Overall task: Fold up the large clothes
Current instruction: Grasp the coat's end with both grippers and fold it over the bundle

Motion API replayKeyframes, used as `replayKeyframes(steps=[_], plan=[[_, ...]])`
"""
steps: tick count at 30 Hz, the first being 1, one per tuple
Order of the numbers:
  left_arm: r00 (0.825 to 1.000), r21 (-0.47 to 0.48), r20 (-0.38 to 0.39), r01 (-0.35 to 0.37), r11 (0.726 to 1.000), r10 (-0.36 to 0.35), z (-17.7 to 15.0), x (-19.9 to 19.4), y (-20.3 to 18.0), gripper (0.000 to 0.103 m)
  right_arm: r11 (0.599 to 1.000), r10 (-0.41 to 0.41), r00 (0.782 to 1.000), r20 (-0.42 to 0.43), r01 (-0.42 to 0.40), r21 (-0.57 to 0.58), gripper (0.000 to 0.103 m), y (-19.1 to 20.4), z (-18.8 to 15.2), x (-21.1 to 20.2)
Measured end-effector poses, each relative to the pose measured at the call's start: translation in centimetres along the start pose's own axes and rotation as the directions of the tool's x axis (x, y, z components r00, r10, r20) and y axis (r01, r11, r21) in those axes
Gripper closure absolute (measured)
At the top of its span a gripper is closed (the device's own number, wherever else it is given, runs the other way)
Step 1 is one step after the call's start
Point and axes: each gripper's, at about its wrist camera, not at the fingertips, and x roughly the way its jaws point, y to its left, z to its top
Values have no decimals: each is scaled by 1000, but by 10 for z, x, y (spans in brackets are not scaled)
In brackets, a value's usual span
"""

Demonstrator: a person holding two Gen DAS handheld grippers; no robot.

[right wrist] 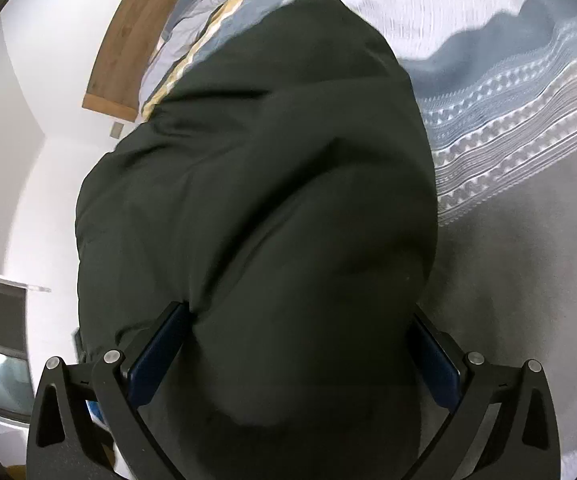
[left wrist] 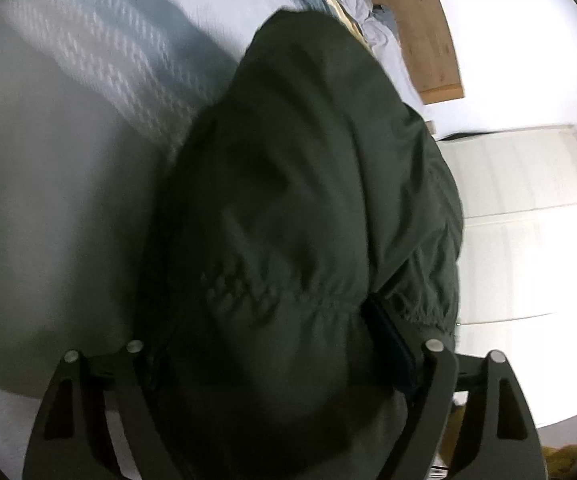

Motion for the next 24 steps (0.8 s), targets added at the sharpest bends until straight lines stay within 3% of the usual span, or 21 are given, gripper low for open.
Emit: replayKeyframes(steps=[4, 6, 12, 14, 15, 16, 17, 18, 19, 21, 24], plan=[[998, -45, -21, 59, 997, -60, -2, 18, 10, 5, 998, 56, 998, -39, -56, 8, 1, -6, 3, 21], [999, -35, -28, 39, 999, -40, -4, 28, 7, 0, 997, 72, 996, -50, -73, -5, 1, -5, 5, 30], [998, 27, -32, -55, 998, 55, -10, 43, -12, 1, 996, 82, 993, -81, -85, -24, 0, 8, 4, 52], [998, 35, -19, -54, 998, 55, -15, 42, -21, 13, 998, 54, 996, -69, -57, -39, 1, 16, 3, 57], [999, 52, -17, -46, 998, 47, -19, 42, -28, 31, 998, 48, 997, -62, -51, -39, 3, 19, 1, 59], [999, 66, -14, -38, 997, 39, -22, 42, -35, 49, 998, 45, 997, -58, -47, -39, 14, 23, -1, 60], [1000, 76, -6, -28, 997, 29, -26, 41, -43, 55, 998, 48, 997, -57, -50, -35, 22, 27, -4, 62], [1000, 80, 6, -30, 996, 29, -28, 39, -50, 64, 997, 63, 997, -54, -65, -29, 40, 31, -6, 62], [999, 75, 22, -36, 997, 35, -31, 38, -57, 70, 997, 75, 996, -51, -76, -23, 53, 35, -7, 61], [998, 62, 47, -34, 997, 31, -33, 34, -65, 77, 997, 68, 997, -46, -69, -39, 66, 51, -12, 62], [997, 67, 79, 7, 998, -12, -41, 25, -85, 81, 997, 57, 998, -37, -59, -53, 78, 75, -17, 61]])
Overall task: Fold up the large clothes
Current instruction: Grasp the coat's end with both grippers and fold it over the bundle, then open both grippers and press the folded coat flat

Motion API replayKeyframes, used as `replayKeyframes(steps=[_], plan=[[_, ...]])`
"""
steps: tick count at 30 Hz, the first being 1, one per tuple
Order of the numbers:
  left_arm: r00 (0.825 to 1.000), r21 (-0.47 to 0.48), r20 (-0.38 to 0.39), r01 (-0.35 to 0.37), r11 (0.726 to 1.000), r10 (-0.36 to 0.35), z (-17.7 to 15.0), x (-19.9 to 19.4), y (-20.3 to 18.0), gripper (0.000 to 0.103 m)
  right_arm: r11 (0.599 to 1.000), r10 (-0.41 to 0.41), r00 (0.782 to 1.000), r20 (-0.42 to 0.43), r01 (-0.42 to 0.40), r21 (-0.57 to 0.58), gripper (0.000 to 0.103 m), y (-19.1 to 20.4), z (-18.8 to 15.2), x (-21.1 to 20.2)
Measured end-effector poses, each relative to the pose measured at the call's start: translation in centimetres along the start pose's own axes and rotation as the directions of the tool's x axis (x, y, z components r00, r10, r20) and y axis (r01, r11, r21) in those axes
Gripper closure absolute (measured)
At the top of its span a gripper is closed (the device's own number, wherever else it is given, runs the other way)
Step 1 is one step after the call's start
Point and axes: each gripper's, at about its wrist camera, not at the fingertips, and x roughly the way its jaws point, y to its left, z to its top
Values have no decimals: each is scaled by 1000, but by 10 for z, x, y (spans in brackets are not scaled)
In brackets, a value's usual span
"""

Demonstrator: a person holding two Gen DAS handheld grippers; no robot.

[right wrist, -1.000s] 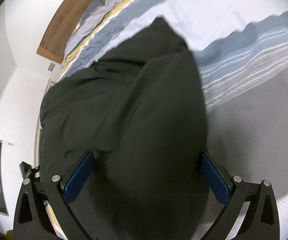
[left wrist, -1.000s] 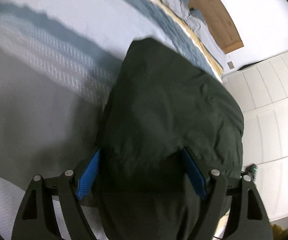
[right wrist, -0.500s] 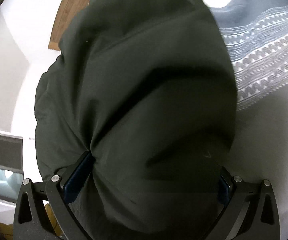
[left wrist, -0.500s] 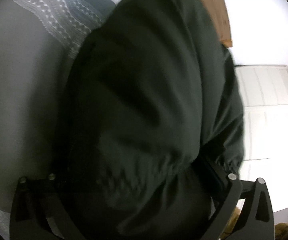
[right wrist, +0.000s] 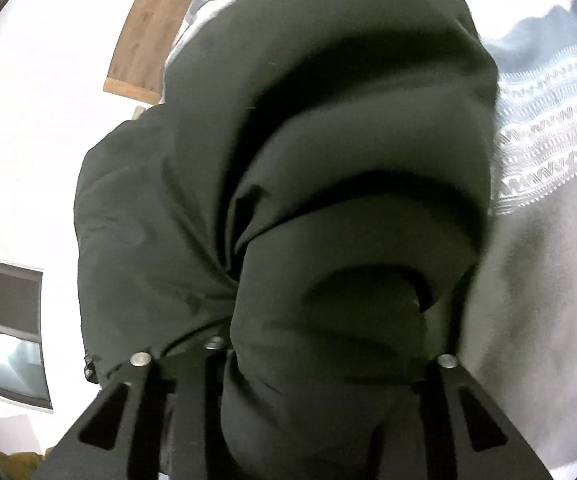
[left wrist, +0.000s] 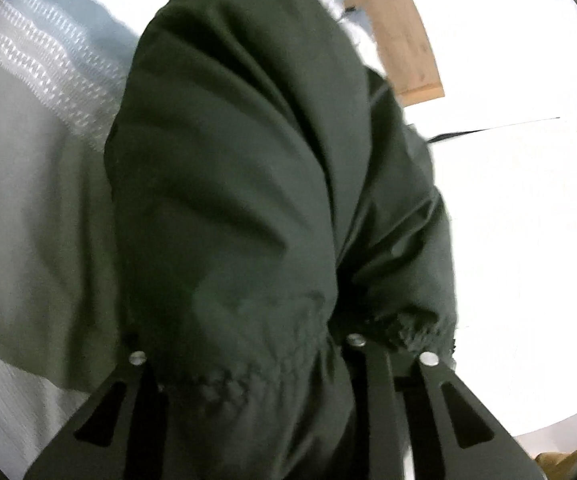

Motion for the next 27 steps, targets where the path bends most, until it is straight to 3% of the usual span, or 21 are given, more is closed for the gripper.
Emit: replayKeyframes(steps=[10, 17, 22, 26, 27], plan=[[983, 156, 63, 159, 975, -171, -6, -79, -91, 84, 991, 65, 996, 58, -57, -123, 84, 106, -26, -24], [982, 207, 79, 155, 966, -174, -37, -142, -107, 84, 978, 118, 992, 54, -107, -177, 85, 169, -66, -57], [999, 204, 51, -3, 979, -7, -50, -126, -68, 84, 986, 110, 993, 50, -103, -130, 84, 165, -76, -44], [980, 200, 24, -199, 959, 198, -55, -97, -22, 80, 996, -25, 1000, 5, 26, -83, 81, 134, -84, -9], [972, 205, 25, -233, 951, 232, -55, -94, -14, 74, 996, -64, 998, 12, 65, -63, 76, 126, -85, -3]])
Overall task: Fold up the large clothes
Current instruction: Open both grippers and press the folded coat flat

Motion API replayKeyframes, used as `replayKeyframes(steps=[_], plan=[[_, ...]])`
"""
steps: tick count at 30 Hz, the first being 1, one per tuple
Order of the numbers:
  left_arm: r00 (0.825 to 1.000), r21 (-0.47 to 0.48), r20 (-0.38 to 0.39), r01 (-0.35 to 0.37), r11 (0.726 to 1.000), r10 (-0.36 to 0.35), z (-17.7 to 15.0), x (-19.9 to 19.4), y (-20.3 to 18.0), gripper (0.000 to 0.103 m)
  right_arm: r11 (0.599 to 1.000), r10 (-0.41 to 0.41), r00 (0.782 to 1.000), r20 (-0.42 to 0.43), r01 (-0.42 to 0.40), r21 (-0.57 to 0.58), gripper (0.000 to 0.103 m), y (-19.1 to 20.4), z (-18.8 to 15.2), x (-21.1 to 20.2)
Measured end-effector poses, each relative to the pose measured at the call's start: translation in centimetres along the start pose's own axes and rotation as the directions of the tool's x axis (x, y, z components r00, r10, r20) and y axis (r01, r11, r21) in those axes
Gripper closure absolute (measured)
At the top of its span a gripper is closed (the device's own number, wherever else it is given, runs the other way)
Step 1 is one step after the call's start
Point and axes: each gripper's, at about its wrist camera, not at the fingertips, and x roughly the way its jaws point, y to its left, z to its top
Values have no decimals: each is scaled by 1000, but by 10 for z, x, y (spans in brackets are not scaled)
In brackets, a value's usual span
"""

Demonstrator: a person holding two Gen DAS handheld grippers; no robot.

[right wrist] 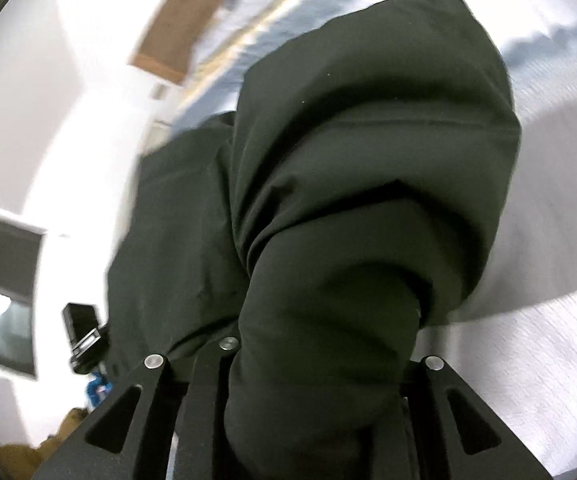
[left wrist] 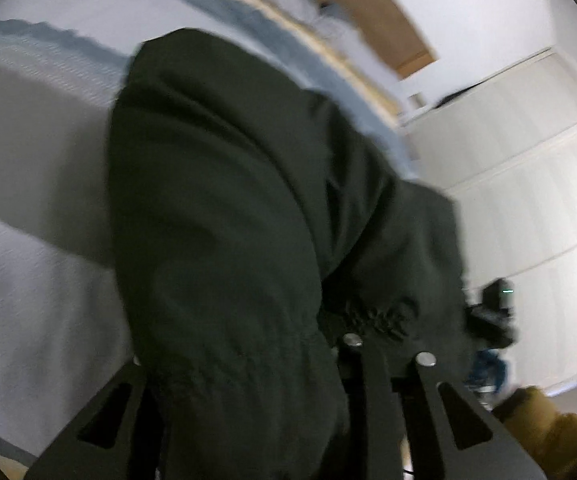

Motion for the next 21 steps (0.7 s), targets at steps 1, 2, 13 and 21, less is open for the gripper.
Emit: replayKeyframes(steps=[1, 2, 13, 21], plan=[[999, 7, -3, -37, 999, 37, 1, 1, 7, 68, 999, -27, 1000, 12, 27, 32, 65, -8, -1, 4], [998, 11, -3, -65, 998, 65, 1, -1, 13, 64, 997, -47, 999, 21, 46, 55, 59, -13, 0, 5], [984, 91, 94, -158, 983, 150, 18, -66, 25, 44, 920, -391, 893, 223, 375, 112, 20, -18, -2, -72], [990, 258, 120, -106, 960, 77, 8, -65, -47, 44, 908, -370, 881, 296, 410, -83, 18, 49, -24, -88]])
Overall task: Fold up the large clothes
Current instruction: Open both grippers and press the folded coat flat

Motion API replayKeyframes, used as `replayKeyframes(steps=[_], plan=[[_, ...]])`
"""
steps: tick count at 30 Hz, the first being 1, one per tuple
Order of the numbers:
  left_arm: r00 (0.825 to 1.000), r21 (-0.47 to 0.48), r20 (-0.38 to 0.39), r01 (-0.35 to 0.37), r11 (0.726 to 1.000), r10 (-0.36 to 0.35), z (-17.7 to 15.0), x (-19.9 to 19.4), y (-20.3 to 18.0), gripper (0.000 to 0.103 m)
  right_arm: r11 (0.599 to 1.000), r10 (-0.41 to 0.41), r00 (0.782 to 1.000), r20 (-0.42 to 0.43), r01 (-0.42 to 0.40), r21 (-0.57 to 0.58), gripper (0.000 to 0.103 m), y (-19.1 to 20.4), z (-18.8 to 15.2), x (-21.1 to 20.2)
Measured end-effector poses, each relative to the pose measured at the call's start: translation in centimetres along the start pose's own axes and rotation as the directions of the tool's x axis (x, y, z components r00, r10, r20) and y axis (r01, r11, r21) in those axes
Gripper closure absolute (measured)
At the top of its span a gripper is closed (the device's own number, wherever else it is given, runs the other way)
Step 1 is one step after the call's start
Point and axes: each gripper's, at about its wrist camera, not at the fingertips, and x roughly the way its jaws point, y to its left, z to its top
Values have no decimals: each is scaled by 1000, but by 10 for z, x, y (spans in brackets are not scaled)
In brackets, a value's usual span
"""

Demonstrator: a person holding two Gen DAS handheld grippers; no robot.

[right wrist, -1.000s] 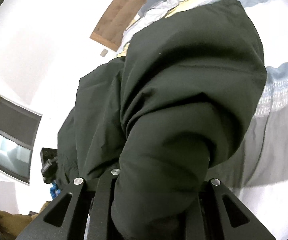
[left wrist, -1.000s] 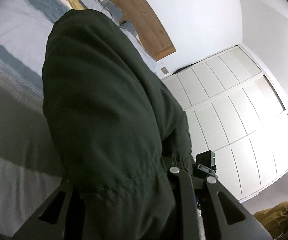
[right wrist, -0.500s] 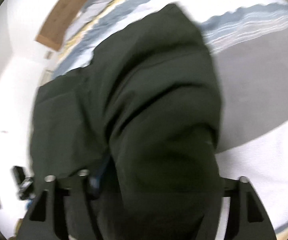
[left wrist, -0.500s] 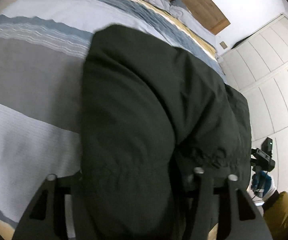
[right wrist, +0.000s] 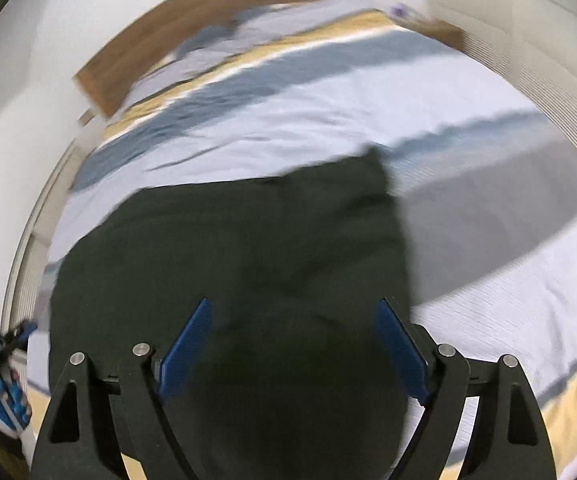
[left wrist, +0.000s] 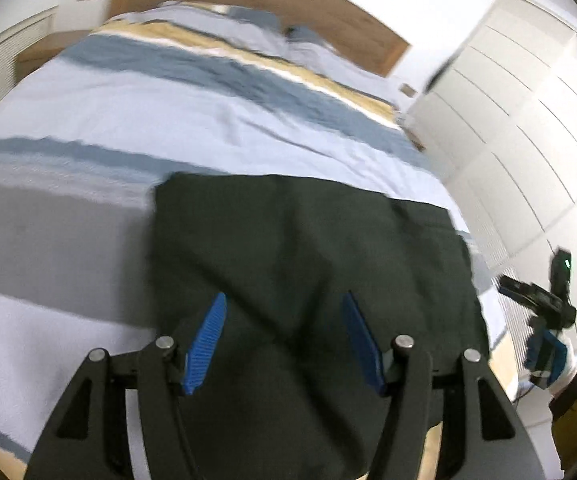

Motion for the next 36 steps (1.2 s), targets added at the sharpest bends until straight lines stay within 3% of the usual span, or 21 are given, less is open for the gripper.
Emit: replayKeyframes(steps=[4, 9, 14, 17, 23, 27, 29, 31, 36], plan=[[1000, 48, -16, 13, 999, -13, -9, 35, -42, 44, 991, 66, 998, -11, -67, -114, 17, 68, 1, 22], [997, 69, -1, -73, 995, 73, -17, 96, -59, 41, 972, 62, 998, -15, -64, -225, 15, 103, -3, 73], [987, 53, 5, -163, 985, 163, -20, 124, -40, 29, 974, 41, 999, 9, -38, -223, 4, 59, -15, 94], [985, -2, -9, -175, 985, 175, -19, 131, -24, 25, 980, 43, 998, 35, -35, -197, 2, 30, -12, 103], [976, -44, 5, -215, 976, 216, -18, 130, -18, 24, 987, 92, 993, 75, -80, -142, 2, 4, -3, 115], [952, -31, 63, -299, 954, 300, -20, 108, -33, 25, 992, 90, 990, 106, -80, -100, 2, -11, -5, 107], [952, -7, 102, -288, 958, 287, -20, 95, -47, 25, 994, 82, 989, 127, -71, -83, 2, -18, -9, 97], [964, 9, 111, -242, 970, 240, -18, 91, -63, 25, 995, 89, 986, 138, -82, -58, 2, -24, -15, 82], [977, 19, 36, -212, 977, 211, -13, 114, -87, 25, 985, 116, 981, 156, -93, -147, 2, -11, -38, 40]])
